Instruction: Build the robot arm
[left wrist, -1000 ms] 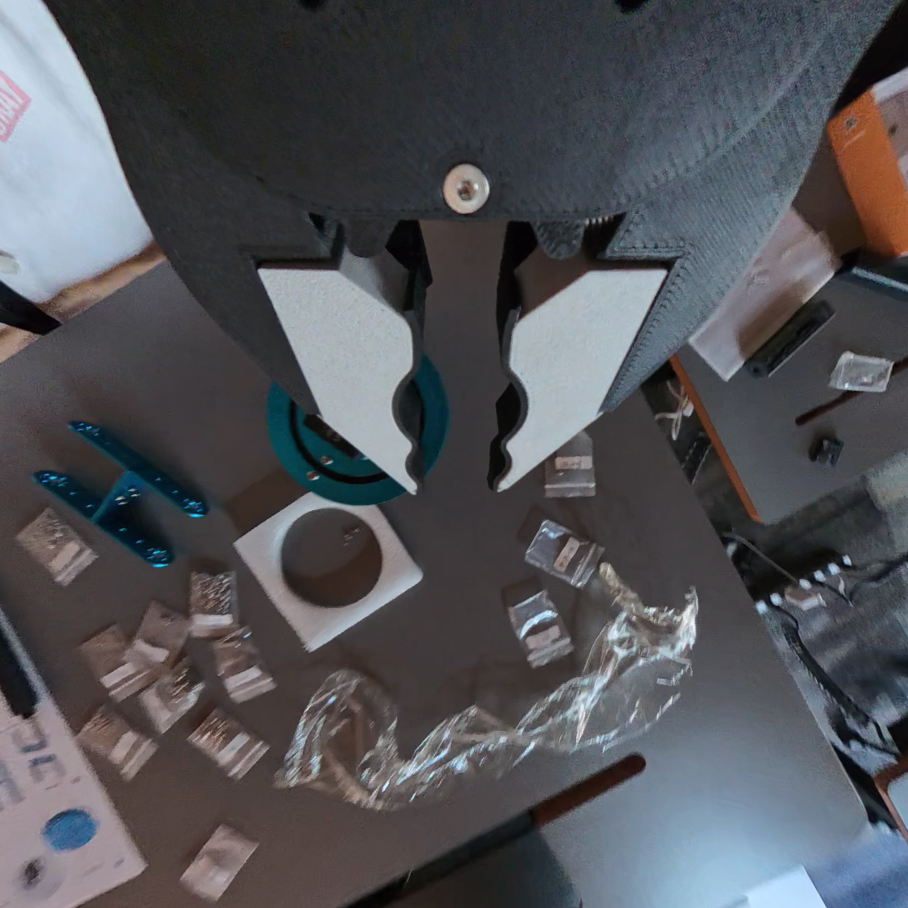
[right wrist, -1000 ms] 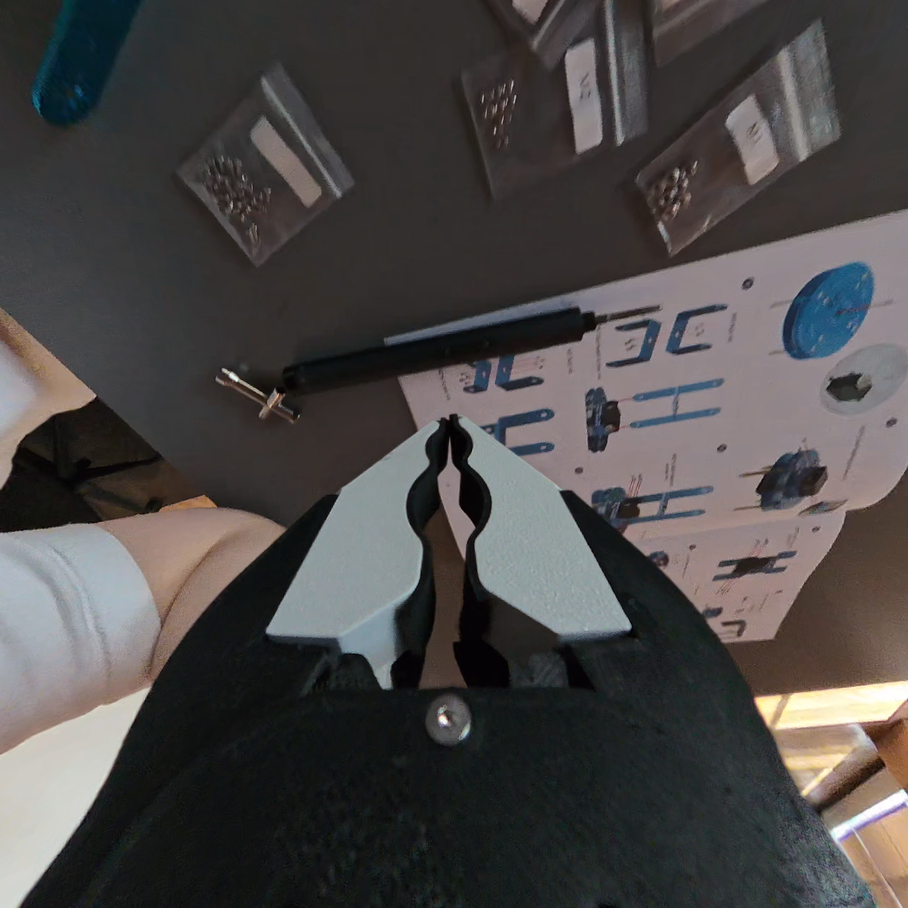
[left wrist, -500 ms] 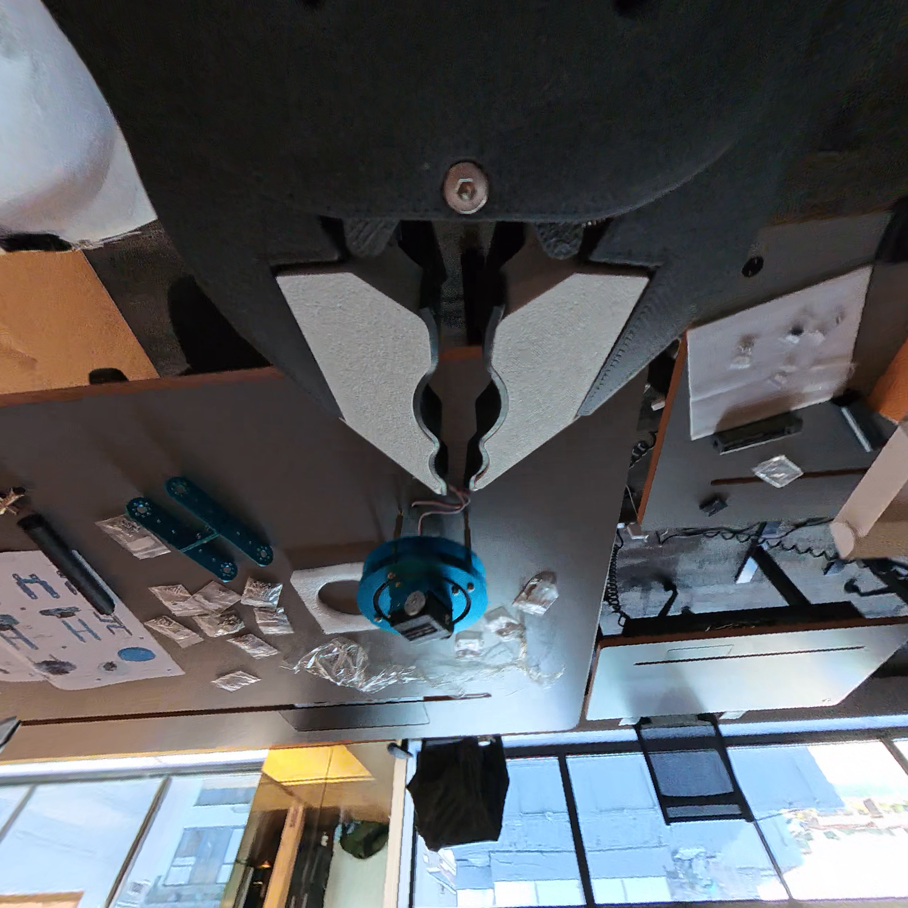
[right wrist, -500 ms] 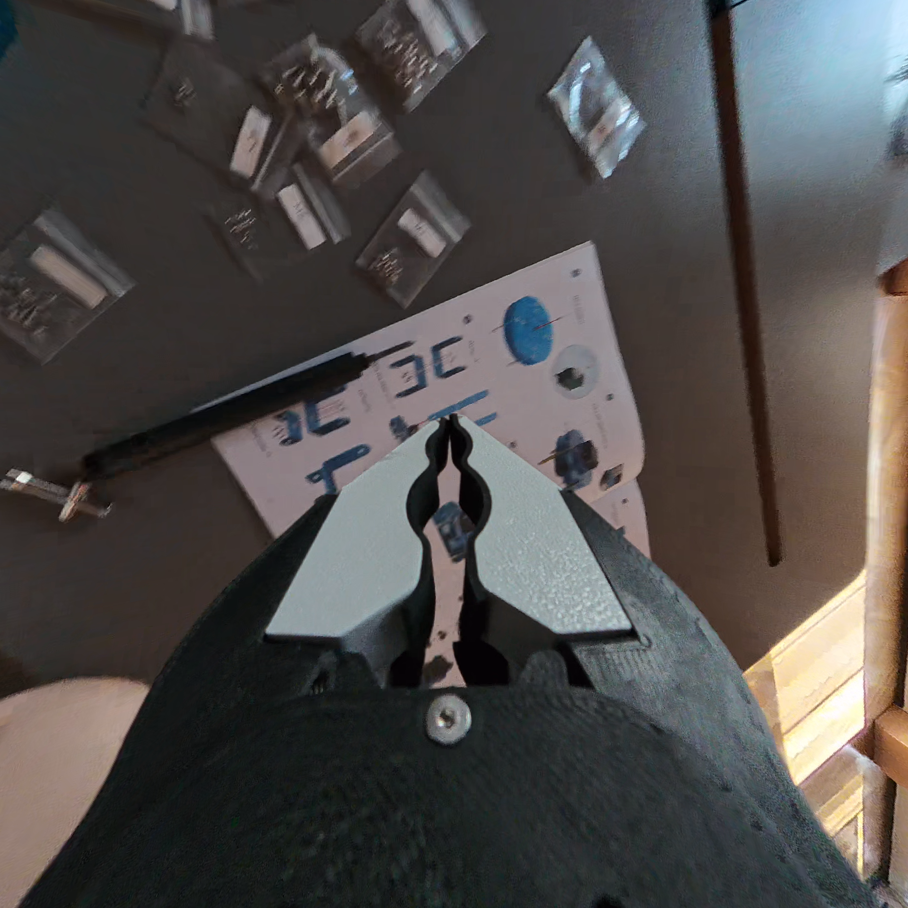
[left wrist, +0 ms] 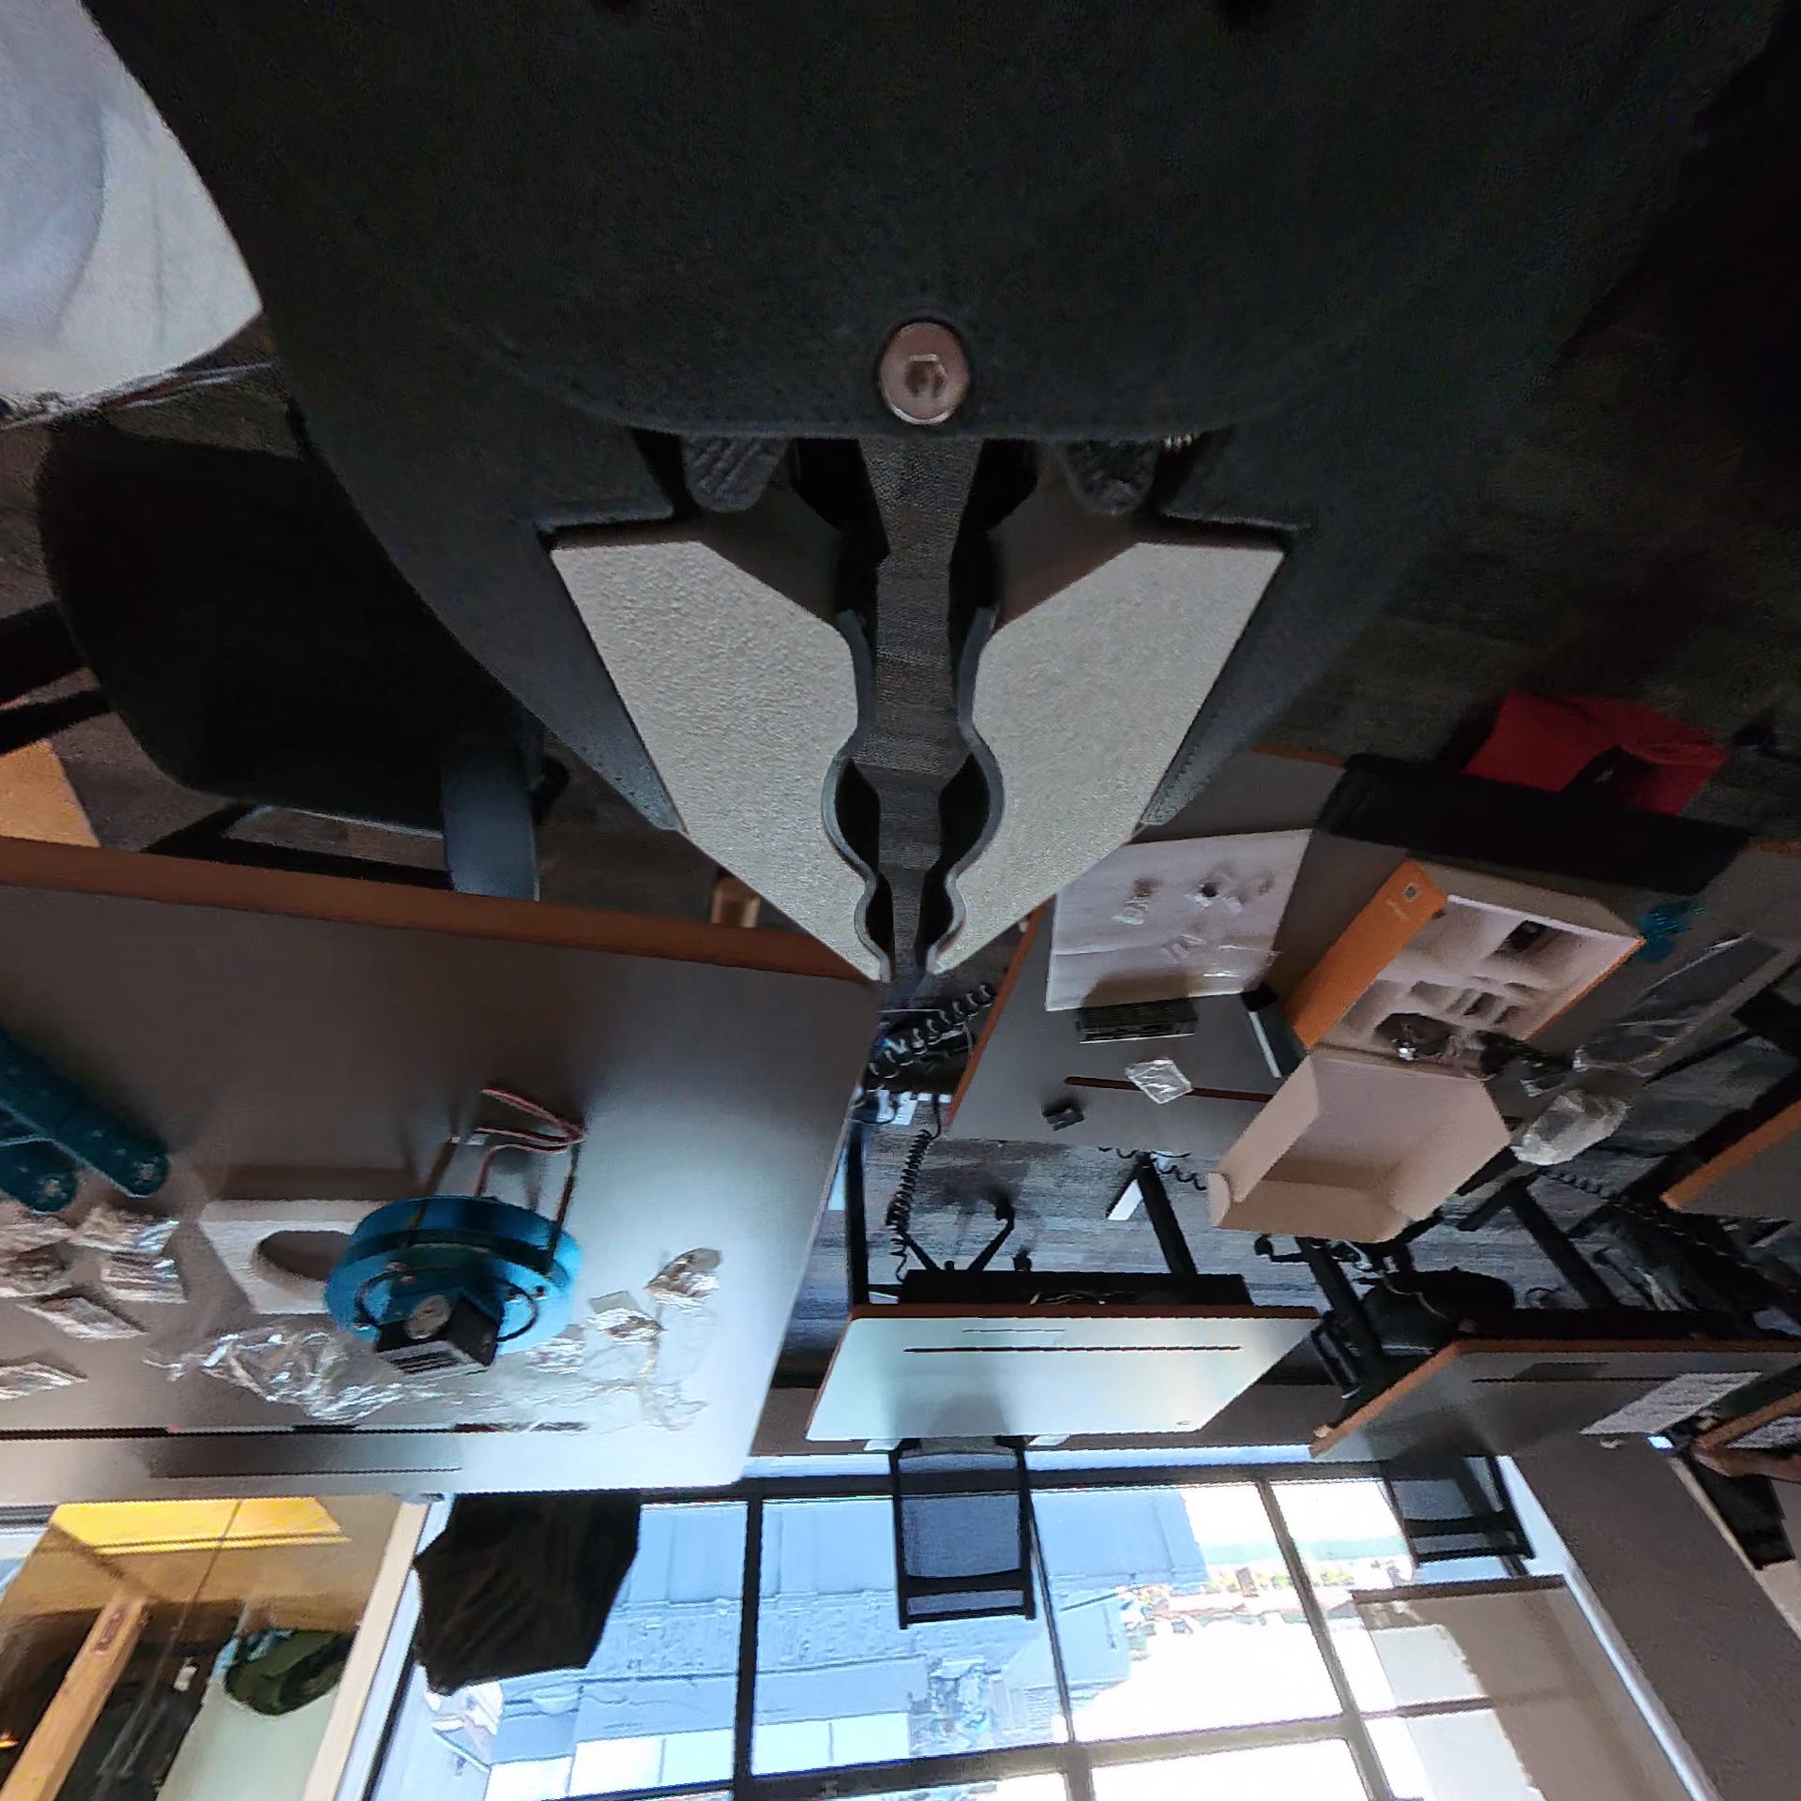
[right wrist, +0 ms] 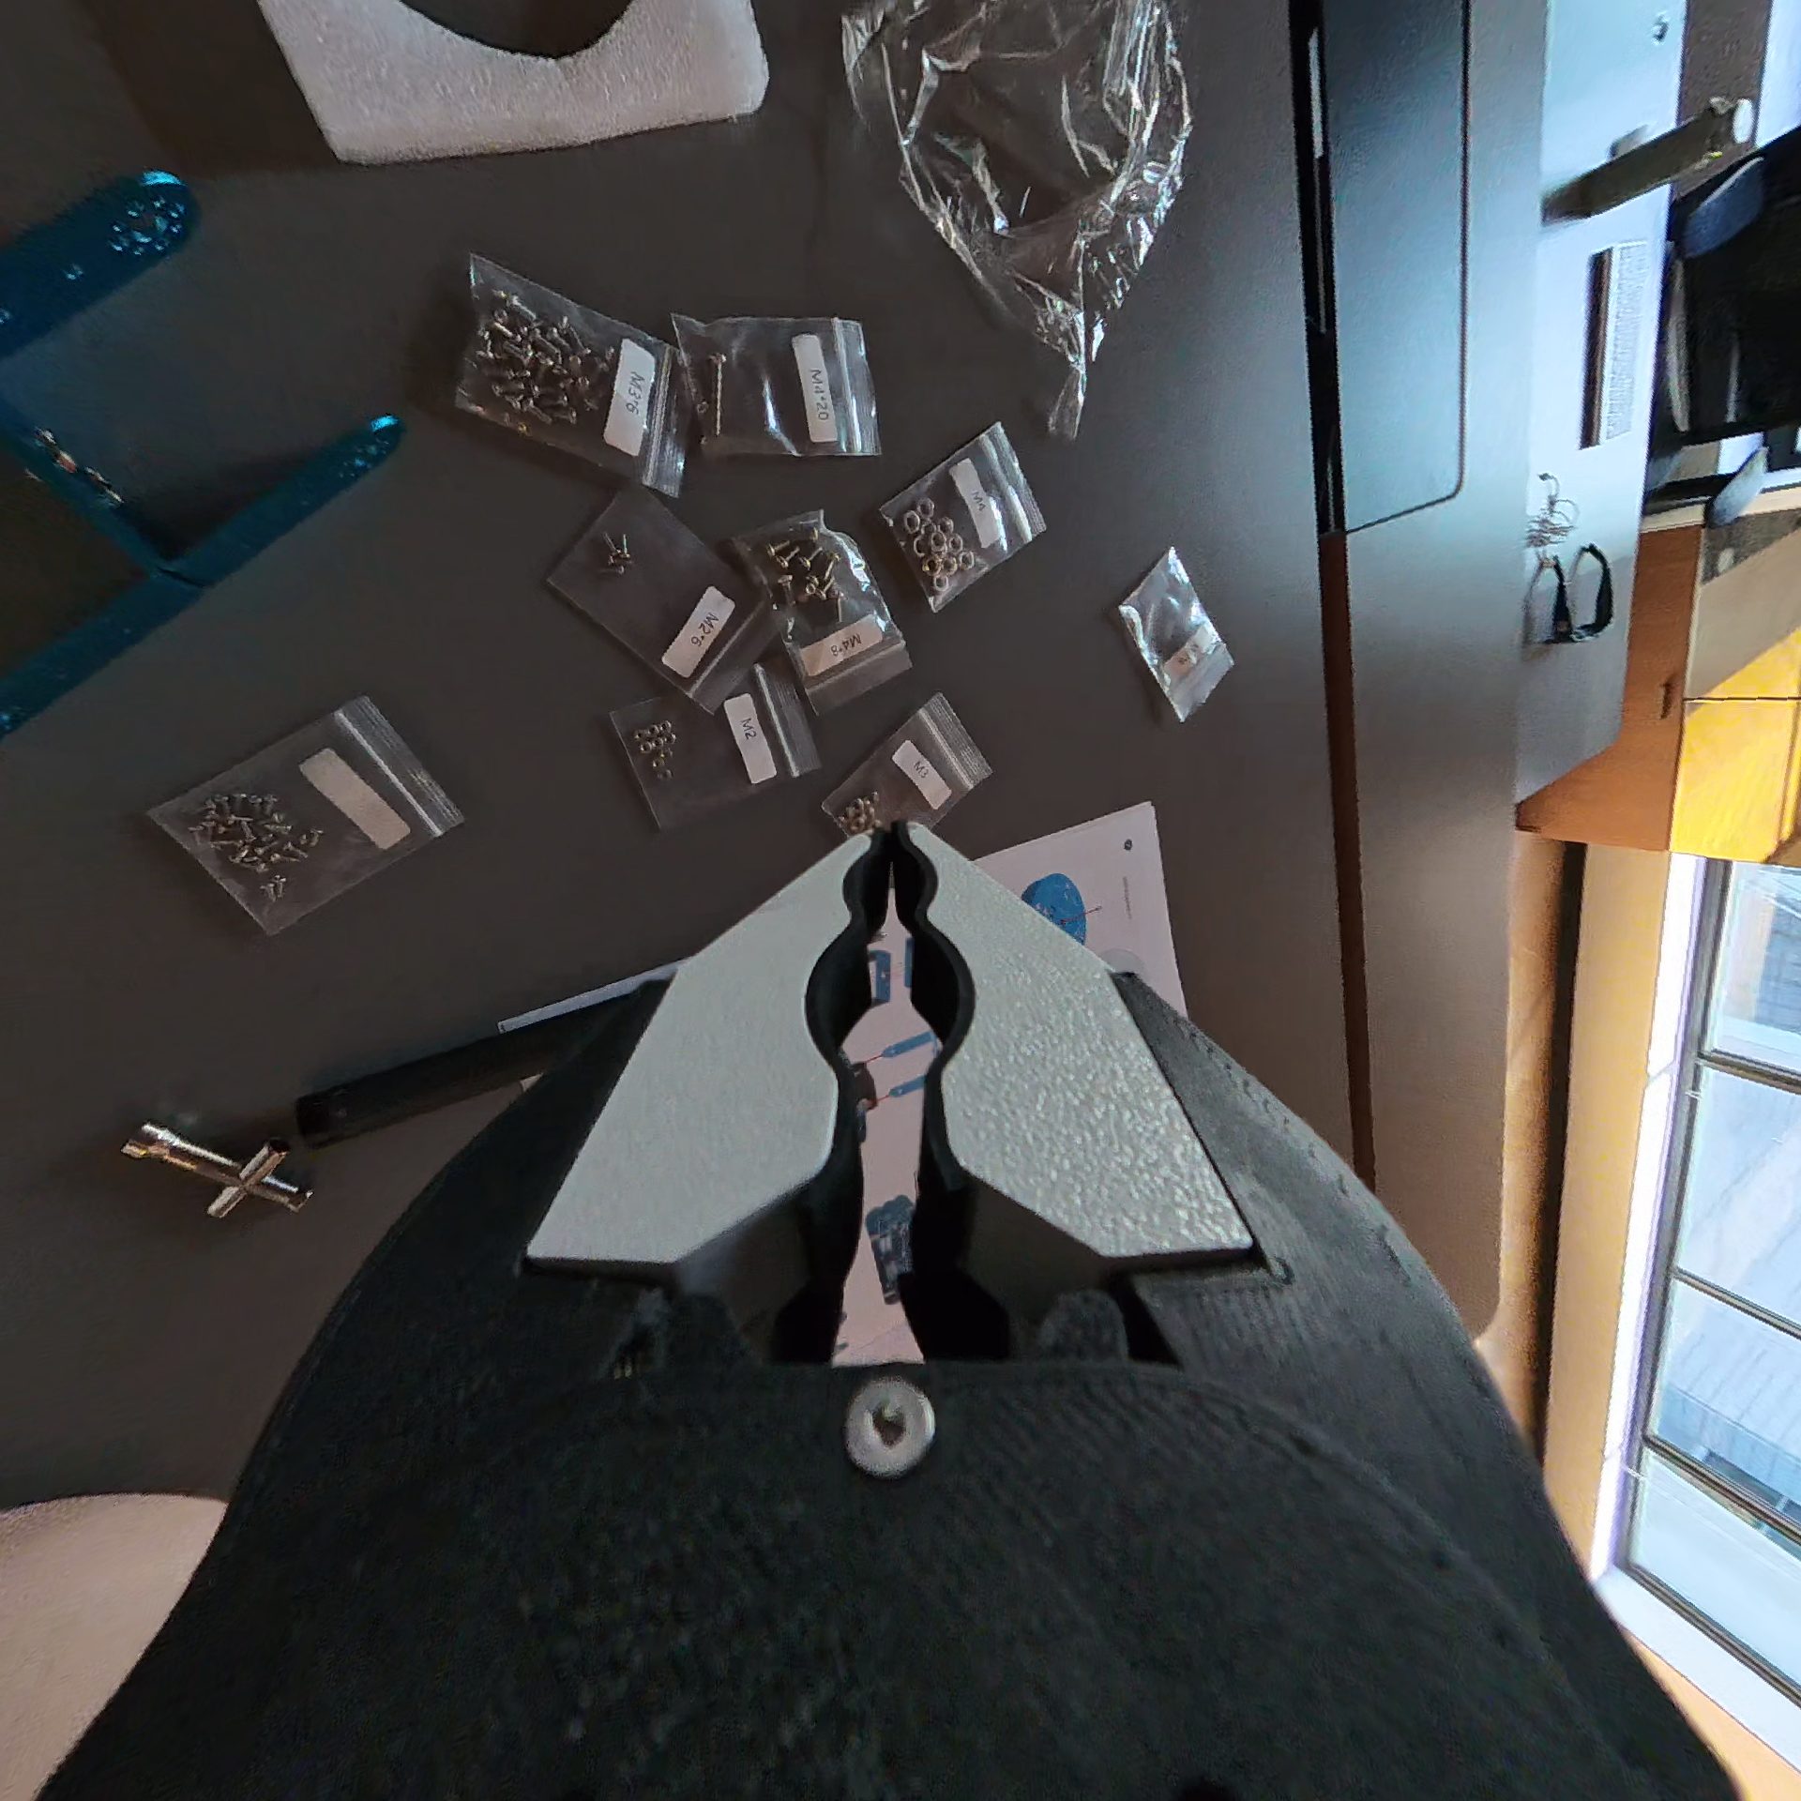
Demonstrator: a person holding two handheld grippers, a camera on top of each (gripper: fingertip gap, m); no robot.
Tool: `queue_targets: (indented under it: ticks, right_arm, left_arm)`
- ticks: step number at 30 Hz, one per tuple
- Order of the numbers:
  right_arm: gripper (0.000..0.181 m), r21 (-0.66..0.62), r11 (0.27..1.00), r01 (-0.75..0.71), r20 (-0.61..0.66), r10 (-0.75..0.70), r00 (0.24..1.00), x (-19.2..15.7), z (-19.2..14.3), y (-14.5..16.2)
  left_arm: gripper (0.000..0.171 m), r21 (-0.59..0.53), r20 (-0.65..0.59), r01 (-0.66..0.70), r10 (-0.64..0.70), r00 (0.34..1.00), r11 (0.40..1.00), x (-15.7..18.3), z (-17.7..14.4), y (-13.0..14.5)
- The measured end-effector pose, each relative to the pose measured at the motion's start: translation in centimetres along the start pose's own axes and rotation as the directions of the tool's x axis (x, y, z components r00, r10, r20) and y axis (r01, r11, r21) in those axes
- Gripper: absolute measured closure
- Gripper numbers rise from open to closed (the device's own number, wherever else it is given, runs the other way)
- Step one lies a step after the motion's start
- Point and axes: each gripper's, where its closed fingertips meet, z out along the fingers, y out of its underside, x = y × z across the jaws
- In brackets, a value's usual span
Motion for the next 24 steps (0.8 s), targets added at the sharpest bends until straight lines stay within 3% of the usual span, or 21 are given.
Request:
queue_targets:
  ticks: [4, 8, 15, 19, 24]
  right_arm:
    - [0.181, 0.039, 0.999, -0.001, -0.088, 0.004, 0.996, -0.7, -1.5, -2.1]
    - [0.181, 0.077, 0.995, 0.06, -0.166, -0.047, 0.985, -3.0, -1.6, -4.4]
    - [0.181, -0.162, 0.987, 0.019, -0.161, -0.046, 0.986, -5.6, -0.8, 0.9]
    - [0.181, -0.146, 0.989, 0.035, -0.031, -0.04, 0.999, -6.7, -1.1, 2.1]
    - [0.181, -0.075, 0.991, 0.108, -0.025, -0.11, 0.994, -6.2, -2.1, 1.3]
  left_arm:
    - [0.166, -0.004, 0.047, -0.007, 0.007, 0.999, 1.0, -5.5, 0.1, 0.0]
    - [0.165, 0.033, 0.065, -0.078, 0.075, 0.995, 0.996, -9.5, 0.7, -1.8]
    - [0.163, 0.1, 0.074, -0.053, 0.046, 0.996, 0.994, -11.9, 2.2, -4.0]
    - [0.163, 0.127, 0.105, -0.002, -0.011, 0.994, 0.992, -12.7, 2.4, -4.8]
    - [0.162, 0.114, 0.188, -0.016, -0.006, 0.982, 0.993, -13.7, 2.3, -5.3]
